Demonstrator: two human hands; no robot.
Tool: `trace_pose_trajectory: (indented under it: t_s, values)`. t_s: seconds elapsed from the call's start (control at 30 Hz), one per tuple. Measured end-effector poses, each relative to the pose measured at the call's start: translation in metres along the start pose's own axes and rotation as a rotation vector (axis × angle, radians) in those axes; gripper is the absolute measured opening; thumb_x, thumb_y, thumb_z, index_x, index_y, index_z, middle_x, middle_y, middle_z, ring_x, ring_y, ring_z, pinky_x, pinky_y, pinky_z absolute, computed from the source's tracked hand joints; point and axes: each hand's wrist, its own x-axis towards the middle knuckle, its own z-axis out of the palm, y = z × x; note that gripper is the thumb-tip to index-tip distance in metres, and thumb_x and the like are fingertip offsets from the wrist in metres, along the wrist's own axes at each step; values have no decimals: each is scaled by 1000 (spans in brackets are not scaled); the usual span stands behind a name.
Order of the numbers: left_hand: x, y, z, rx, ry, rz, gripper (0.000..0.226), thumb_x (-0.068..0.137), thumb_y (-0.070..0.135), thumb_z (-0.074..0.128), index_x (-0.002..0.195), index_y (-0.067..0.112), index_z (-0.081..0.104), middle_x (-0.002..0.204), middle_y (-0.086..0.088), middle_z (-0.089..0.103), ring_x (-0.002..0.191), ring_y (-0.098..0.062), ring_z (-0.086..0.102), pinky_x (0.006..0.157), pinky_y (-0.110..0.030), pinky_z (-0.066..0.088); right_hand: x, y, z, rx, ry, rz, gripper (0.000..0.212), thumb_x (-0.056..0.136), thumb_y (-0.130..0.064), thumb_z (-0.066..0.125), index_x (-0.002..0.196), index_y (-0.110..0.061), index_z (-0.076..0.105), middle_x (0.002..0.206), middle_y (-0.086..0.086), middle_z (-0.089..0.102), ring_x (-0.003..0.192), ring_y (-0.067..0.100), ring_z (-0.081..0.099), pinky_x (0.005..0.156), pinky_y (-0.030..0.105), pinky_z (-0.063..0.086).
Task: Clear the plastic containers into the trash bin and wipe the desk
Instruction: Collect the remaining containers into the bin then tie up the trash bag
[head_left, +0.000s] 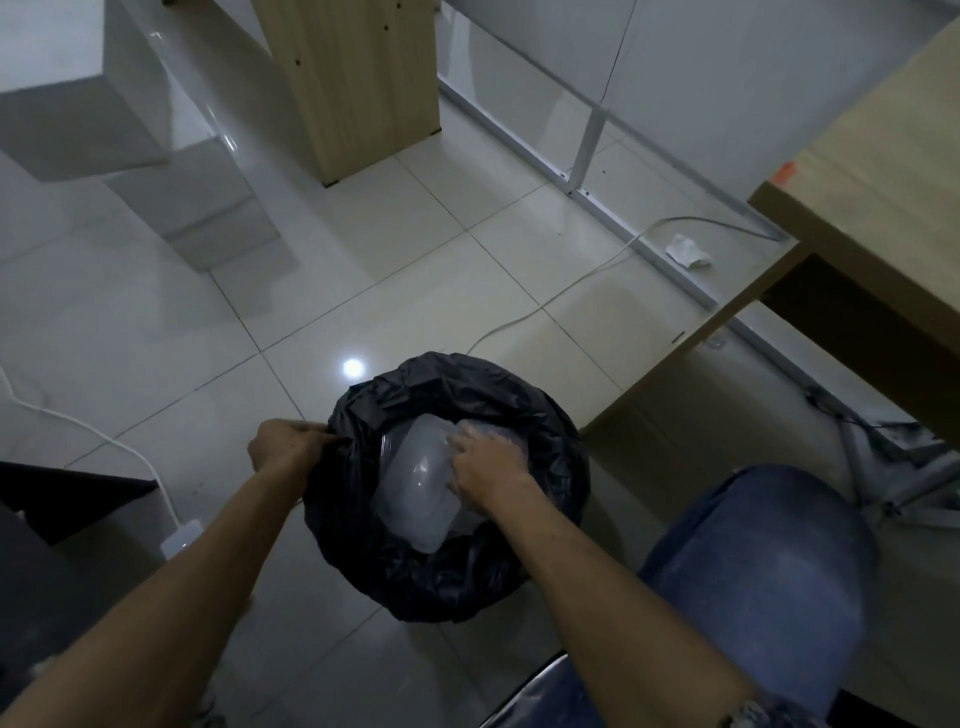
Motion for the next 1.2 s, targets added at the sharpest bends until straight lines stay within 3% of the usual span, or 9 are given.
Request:
trace_pose_trajectory:
  t_s: [0.17, 0.33, 0.53, 0.67, 0.77, 0.87, 0.97, 1.13, 1.2]
  values:
    - [-13, 22, -9, -113, 54, 158, 9, 78, 8, 83, 83, 14, 79, 84, -5, 72, 84, -21, 68, 85, -28, 59, -21, 12, 5, 330, 226, 47, 45, 105, -27, 51, 147, -11, 54, 157, 8, 44, 145, 29, 40, 115, 46, 40]
    - [-17, 23, -20, -310, -164, 15, 6, 78, 6, 73, 76, 8, 67, 76, -10, 59, 76, -24, 58, 70, -36, 48, -39, 37, -22, 321, 632, 512, 33, 92, -13, 64, 122, -7, 52, 126, 13, 52, 115, 30, 51, 86, 38, 51]
    - [-15, 16, -17, -332, -385, -70, 32, 85, 30, 75, 99, 4, 65, 87, -8, 63, 76, -24, 59, 69, -36, 47, -51, 70, -20, 1152, 108, 912, 86, 102, -32, 57, 160, 4, 5, 164, 27, 21, 147, 42, 32, 117, 44, 38]
    - [-14, 20, -6, -190, -310, -119, 58, 85, 35, 82, 121, -7, 64, 109, -21, 72, 94, -35, 72, 86, -44, 58, -59, 75, -14, 1673, 39, 897, 42, 98, -31, 56, 128, -3, 63, 115, 17, 71, 99, 33, 70, 74, 37, 61]
    - [-15, 29, -2, -207, -171, -67, 53, 85, 22, 83, 123, -10, 64, 104, -21, 71, 80, -32, 70, 78, -41, 58, -72, 80, -10, 1733, 59, 953, 23, 102, -23, 52, 105, -5, 67, 92, 11, 68, 81, 26, 64, 69, 34, 55]
    - [-20, 38, 0, -212, -141, -37, 34, 82, 16, 82, 107, -5, 70, 101, -20, 73, 82, -33, 72, 79, -42, 61, -78, 84, -6, 1734, 18, 988, 23, 106, -25, 51, 115, -9, 65, 92, 8, 65, 82, 23, 61, 83, 37, 54]
    - [-25, 42, 1, -193, -185, 14, 11, 83, 13, 74, 87, 4, 70, 101, -21, 74, 85, -34, 71, 83, -43, 61, -78, 87, -3, 1792, 94, 968, 32, 109, -23, 52, 134, -5, 59, 90, 7, 61, 77, 21, 57, 64, 30, 49]
    - [-14, 43, -1, -266, -348, -40, 67, 68, 54, 81, 116, 9, 73, 113, -11, 76, 103, -29, 72, 98, -43, 56, -76, 96, 1, 1725, 278, 1000, 16, 102, -5, 56, 115, 3, 62, 96, 10, 66, 69, 18, 55, 51, 24, 46]
    - [-12, 45, 1, -263, -340, -51, 62, 81, 58, 77, 116, 8, 69, 110, -7, 73, 100, -24, 69, 99, -39, 54, -71, 96, 4, 1683, 356, 997, 22, 93, -8, 58, 108, 4, 68, 108, 17, 73, 75, 24, 63, 61, 30, 52]
